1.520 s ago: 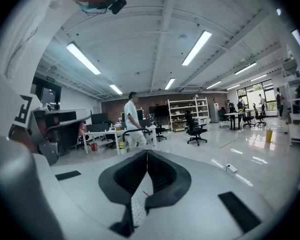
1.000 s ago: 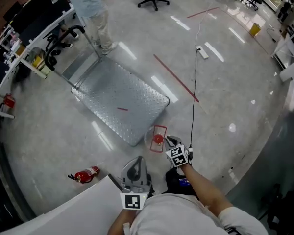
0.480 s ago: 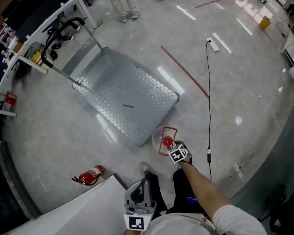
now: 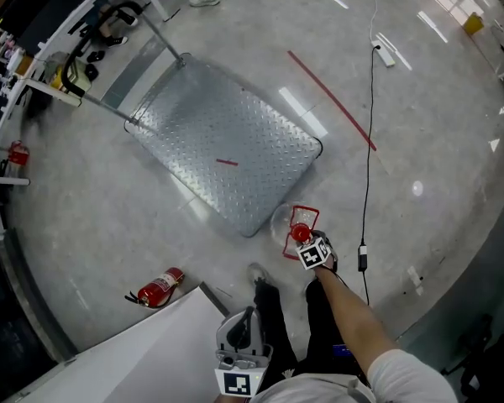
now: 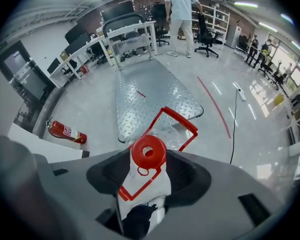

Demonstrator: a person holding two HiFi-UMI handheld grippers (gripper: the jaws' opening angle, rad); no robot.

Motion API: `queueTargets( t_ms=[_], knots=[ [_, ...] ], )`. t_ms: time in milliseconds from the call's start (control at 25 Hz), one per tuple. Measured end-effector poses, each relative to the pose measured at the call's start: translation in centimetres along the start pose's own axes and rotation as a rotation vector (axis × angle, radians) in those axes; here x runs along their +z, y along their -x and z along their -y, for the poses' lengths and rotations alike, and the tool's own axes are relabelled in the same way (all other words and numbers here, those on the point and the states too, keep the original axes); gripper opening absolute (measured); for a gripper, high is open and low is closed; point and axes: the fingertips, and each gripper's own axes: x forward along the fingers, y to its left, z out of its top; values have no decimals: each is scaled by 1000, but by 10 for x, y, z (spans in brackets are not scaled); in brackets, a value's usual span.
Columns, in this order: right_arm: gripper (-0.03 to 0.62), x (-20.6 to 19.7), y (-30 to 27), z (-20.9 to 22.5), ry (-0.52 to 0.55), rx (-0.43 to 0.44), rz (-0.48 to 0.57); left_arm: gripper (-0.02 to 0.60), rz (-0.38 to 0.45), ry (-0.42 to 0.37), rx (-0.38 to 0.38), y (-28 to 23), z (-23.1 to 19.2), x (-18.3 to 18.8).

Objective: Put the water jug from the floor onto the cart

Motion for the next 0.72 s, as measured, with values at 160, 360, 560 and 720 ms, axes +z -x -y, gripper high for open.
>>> queueTargets(
  t_ms=[160,360,560,720],
  knots=[
    [224,1,-12,-3,13,4,-7,3,-13,-3,9,-8,-8,-13],
    [229,0,-21,-2,14,-17,-25,3,-26,-5,11,-14,-17,-21],
    [229,1,-19,2,37,-51,-6,3,-33,3,26,-14,-22,-26],
    [230,2,-20,1,36,-56,1,3,-31,17,39,-14,-25,-31]
  ],
)
